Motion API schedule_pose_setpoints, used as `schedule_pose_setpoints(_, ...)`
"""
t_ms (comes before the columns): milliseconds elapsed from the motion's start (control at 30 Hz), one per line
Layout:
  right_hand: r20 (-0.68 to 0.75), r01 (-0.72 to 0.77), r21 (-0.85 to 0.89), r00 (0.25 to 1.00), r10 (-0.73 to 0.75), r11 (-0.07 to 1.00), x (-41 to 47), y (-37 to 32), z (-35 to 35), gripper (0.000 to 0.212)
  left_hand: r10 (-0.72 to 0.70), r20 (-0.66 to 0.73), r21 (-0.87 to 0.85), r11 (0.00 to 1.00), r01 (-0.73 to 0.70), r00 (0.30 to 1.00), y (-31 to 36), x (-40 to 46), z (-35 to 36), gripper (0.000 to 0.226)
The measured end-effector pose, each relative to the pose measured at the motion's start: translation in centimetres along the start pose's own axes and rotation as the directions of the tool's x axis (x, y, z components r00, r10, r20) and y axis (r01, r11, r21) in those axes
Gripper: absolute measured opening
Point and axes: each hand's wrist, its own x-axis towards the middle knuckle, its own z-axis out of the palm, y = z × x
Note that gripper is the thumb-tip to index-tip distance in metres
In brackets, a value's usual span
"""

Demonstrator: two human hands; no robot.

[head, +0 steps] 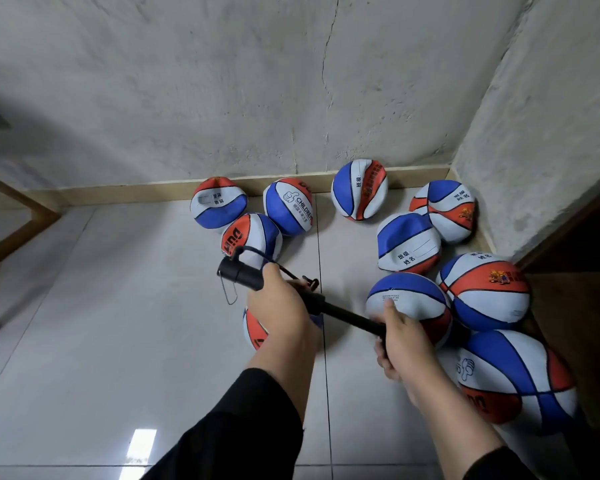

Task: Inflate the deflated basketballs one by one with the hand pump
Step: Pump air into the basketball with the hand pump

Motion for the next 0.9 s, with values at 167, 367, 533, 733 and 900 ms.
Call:
schedule_pose_setpoints(167,-0.003,-0.026,0.034,1.0,0.026,0.999,0.1,0.1,0.1,0.05,0.009,-0.031,0.016,1.0,-0.009,0.999,0.3,0.6,-0.2,0.032)
schedule_pose_setpoints(367,0.024,0.14,-0.108,0.99,-0.139,0.984,-0.1,-1.8,2.9,0.049,-0.046,0.046,-0.054,0.997,0.049,0.998,-0.9,-0.6,0.4,0.045)
schedule_pose_setpoints(533,-0.002,0.236,-0.161,0.971,-0.24,0.958,-0.3,-1.1,4.7,0.054,-0.007,0.059,-0.026,1.0,0.009,0.998,-1.7,-1.8,0.8,0.022)
schedule_pose_setpoints(733,0.018,0.221,-0.173,0.975,-0.221,0.96,-0.3,-1.2,3.9,0.051,-0.042,0.062,-0.02,0.999,0.044,0.997,-1.2,-1.0,0.7,0.037)
schedule_pose_setpoints(900,0.0,0.058,-0.061,0.998,-0.058,0.996,0.2,0.1,0.5,0.047,-0.002,-0.011,-0.056,0.998,0.001,1.0,0.8,0.9,-0.2,0.023)
